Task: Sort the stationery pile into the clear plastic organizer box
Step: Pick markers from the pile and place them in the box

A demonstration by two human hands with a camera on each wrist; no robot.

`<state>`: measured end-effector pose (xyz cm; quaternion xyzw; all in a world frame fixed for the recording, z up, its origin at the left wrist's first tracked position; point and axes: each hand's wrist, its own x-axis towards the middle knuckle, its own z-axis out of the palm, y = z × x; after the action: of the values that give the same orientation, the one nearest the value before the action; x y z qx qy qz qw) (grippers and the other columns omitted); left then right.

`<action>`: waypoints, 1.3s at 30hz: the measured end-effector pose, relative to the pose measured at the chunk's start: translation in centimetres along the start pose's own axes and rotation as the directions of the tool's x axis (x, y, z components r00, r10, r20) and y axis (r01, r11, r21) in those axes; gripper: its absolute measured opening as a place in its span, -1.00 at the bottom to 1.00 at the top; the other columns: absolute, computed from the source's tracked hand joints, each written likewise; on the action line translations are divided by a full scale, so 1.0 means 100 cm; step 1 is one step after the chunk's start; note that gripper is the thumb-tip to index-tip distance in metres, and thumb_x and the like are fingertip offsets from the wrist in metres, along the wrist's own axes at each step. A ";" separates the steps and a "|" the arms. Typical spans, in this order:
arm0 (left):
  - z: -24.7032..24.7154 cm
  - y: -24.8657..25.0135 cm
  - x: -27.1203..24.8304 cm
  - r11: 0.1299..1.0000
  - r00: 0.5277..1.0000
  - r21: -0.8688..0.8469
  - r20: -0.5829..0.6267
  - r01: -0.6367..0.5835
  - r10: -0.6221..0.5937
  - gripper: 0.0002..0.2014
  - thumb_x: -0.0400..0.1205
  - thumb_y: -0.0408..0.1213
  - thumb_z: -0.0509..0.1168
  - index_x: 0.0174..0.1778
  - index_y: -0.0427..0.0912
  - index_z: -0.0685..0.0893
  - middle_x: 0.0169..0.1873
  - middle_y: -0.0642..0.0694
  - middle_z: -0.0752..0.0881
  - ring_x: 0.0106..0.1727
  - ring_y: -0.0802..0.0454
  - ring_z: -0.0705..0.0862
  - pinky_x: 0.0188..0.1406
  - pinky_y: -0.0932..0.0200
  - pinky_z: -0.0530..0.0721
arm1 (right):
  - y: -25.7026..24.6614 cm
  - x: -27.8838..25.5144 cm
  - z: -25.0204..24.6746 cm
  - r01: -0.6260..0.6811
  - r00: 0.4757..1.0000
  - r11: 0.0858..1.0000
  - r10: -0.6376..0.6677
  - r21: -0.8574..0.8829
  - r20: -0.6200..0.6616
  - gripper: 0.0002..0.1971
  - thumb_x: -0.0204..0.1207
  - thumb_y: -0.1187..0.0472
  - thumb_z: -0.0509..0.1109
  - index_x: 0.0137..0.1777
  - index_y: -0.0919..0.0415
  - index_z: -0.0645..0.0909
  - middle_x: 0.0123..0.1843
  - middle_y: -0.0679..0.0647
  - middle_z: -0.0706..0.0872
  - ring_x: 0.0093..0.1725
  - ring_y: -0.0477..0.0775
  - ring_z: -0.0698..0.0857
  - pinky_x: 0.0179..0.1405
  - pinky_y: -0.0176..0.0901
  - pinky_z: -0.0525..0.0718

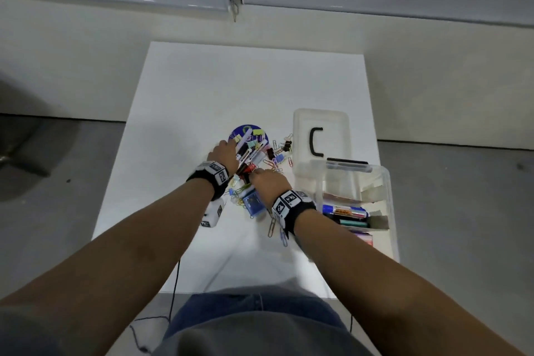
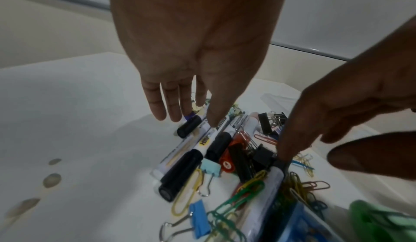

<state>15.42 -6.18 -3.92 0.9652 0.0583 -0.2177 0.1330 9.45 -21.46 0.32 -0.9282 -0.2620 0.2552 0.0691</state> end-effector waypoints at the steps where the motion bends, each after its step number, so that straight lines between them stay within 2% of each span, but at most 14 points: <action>1: 0.002 -0.001 0.001 1.000 1.000 0.006 0.011 -0.013 0.013 -0.54 0.59 -0.33 0.29 0.42 -0.27 0.40 0.23 -0.36 0.55 0.19 -0.37 0.61 0.11 -0.22 0.66 | 0.000 0.006 0.002 0.020 0.999 0.999 -0.019 -0.040 0.029 -0.63 0.49 0.38 0.33 0.31 0.33 0.52 0.27 0.27 0.63 0.21 0.30 0.65 0.09 0.05 0.62; 6: 0.006 -0.006 -0.001 1.000 0.996 0.014 0.088 0.025 -0.027 -0.41 0.53 -0.24 0.44 0.43 -0.26 0.36 0.25 -0.36 0.53 0.22 -0.34 0.61 0.09 -0.17 0.66 | 0.004 0.027 0.014 0.052 0.994 0.990 -0.039 -0.130 0.102 -0.44 0.49 0.22 0.41 0.49 0.27 0.41 0.48 0.23 0.46 0.40 0.29 0.49 0.36 0.12 0.50; 9: 0.008 -0.012 -0.001 0.998 0.992 -0.037 0.121 0.042 -0.037 -0.35 0.50 -0.20 0.45 0.46 -0.23 0.34 0.21 -0.36 0.54 0.19 -0.31 0.60 0.04 -0.13 0.66 | 0.001 0.035 0.017 0.027 0.990 0.982 0.000 -0.185 0.141 -0.51 0.57 0.16 0.32 0.48 0.28 0.42 0.49 0.27 0.41 0.42 0.30 0.44 0.42 0.16 0.45; 12: 0.008 -0.013 -0.008 1.000 0.994 -0.029 0.113 0.001 0.002 -0.25 0.59 -0.15 0.36 0.64 -0.15 0.15 0.18 -0.34 0.56 0.16 -0.29 0.58 0.06 -0.13 0.65 | 0.000 0.039 0.021 -0.010 0.987 0.978 0.043 -0.210 0.152 -0.56 0.62 0.17 0.23 0.46 0.30 0.43 0.47 0.29 0.42 0.42 0.31 0.44 0.43 0.16 0.44; 14: 0.009 -0.015 -0.009 1.000 0.992 -0.022 0.128 0.006 -0.003 -0.30 0.62 -0.12 0.32 0.64 -0.16 0.18 0.21 -0.33 0.57 0.13 -0.24 0.57 0.07 -0.09 0.61 | 0.001 0.041 0.022 -0.011 0.987 0.976 0.046 -0.219 0.155 -0.55 0.62 0.12 0.25 0.46 0.30 0.43 0.45 0.29 0.45 0.40 0.30 0.46 0.41 0.15 0.45; 17: 0.013 -0.021 -0.008 0.993 0.980 -0.059 0.174 0.104 -0.092 -0.48 0.55 -0.18 0.36 0.40 -0.27 0.43 0.28 -0.34 0.52 0.21 -0.26 0.60 0.12 -0.07 0.60 | 0.004 0.040 0.018 0.010 0.985 0.979 0.026 -0.204 0.173 -0.56 0.60 0.11 0.29 0.43 0.27 0.42 0.42 0.26 0.53 0.40 0.28 0.51 0.41 0.14 0.46; 21: 0.014 -0.023 -0.010 0.987 0.984 -0.118 0.151 0.113 -0.095 -0.55 0.60 -0.23 0.28 0.36 -0.34 0.40 0.24 -0.36 0.54 0.21 -0.33 0.60 0.06 -0.09 0.58 | 0.016 0.045 -0.004 0.024 0.990 0.998 -0.015 -0.062 0.143 -0.56 0.55 0.11 0.36 0.36 0.25 0.39 0.26 0.23 0.64 0.26 0.28 0.64 0.28 0.15 0.56; 23: 0.014 -0.025 -0.009 0.981 0.986 -0.159 0.142 0.110 -0.088 -0.59 0.64 -0.27 0.22 0.35 -0.35 0.35 0.09 -0.33 0.62 -0.02 -0.27 0.65 -0.15 -0.03 0.56 | 0.023 0.053 -0.017 0.023 0.996 0.996 -0.015 -0.087 0.089 -0.55 0.54 0.10 0.35 0.37 0.25 0.39 0.27 0.25 0.62 0.24 0.30 0.63 0.22 0.15 0.58; 25: 0.012 -0.027 -0.011 0.975 0.986 -0.196 0.147 0.107 -0.079 -0.60 0.68 -0.28 0.17 0.39 -0.36 0.28 -0.22 -0.20 0.63 -0.34 -0.14 0.57 -0.41 0.09 0.46 | 0.028 0.062 -0.027 0.031 0.997 0.986 -0.019 -0.164 0.072 -0.48 0.53 0.18 0.35 0.46 0.25 0.34 0.33 0.30 0.56 0.28 0.33 0.59 0.22 0.14 0.56; 27: 0.010 -0.030 -0.014 0.962 0.983 -0.244 0.167 0.121 -0.081 -0.57 0.71 -0.28 0.15 0.43 -0.38 0.23 -0.32 -0.17 0.60 -0.45 -0.08 0.48 -0.50 0.15 0.35 | 0.030 0.072 -0.035 0.079 0.993 0.973 -0.057 -0.215 0.107 -0.45 0.54 0.23 0.33 0.53 0.23 0.31 0.41 0.33 0.47 0.34 0.36 0.53 0.28 0.16 0.51; 32: 0.007 -0.038 -0.020 0.944 0.973 -0.286 0.199 0.168 -0.113 -0.63 0.70 -0.22 0.16 0.34 -0.32 0.27 -0.15 -0.28 0.64 -0.27 -0.20 0.58 -0.35 0.06 0.47 | 0.024 0.087 -0.031 0.146 0.979 0.928 -0.085 -0.343 0.187 -0.52 0.56 0.26 0.30 0.49 0.18 0.40 0.59 0.35 0.26 0.51 0.39 0.39 0.48 0.19 0.38; 34: 0.009 -0.040 -0.023 0.931 0.970 -0.319 0.218 0.178 -0.111 -0.65 0.72 -0.24 0.14 0.34 -0.32 0.28 -0.18 -0.25 0.61 -0.27 -0.19 0.57 -0.41 0.09 0.45 | 0.020 0.086 -0.026 0.143 0.979 0.923 -0.079 -0.356 0.188 -0.47 0.54 0.21 0.33 0.51 0.18 0.36 0.62 0.35 0.22 0.54 0.39 0.36 0.51 0.19 0.35; 37: 0.008 -0.040 -0.031 0.910 0.966 -0.367 0.236 0.191 -0.107 -0.68 0.73 -0.27 0.12 0.34 -0.33 0.28 -0.30 -0.16 0.54 -0.38 -0.11 0.51 -0.54 0.14 0.35 | 0.018 0.083 -0.024 0.170 0.971 0.907 -0.087 -0.384 0.224 -0.42 0.53 0.21 0.37 0.54 0.19 0.31 0.61 0.31 0.24 0.53 0.35 0.38 0.49 0.18 0.37; 39: 0.009 -0.041 -0.034 0.898 0.964 -0.390 0.240 0.201 -0.111 -0.68 0.72 -0.29 0.12 0.34 -0.34 0.27 -0.26 -0.20 0.55 -0.35 -0.14 0.53 -0.52 0.15 0.38 | 0.018 0.082 -0.026 0.187 0.968 0.897 -0.099 -0.400 0.230 -0.41 0.52 0.21 0.38 0.54 0.19 0.30 0.56 0.26 0.32 0.50 0.30 0.41 0.45 0.13 0.41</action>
<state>11.25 -2.67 -4.18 0.8789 0.1659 -0.3118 0.3206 17.58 -18.71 -1.54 -0.8683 -0.3841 0.2810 -0.1400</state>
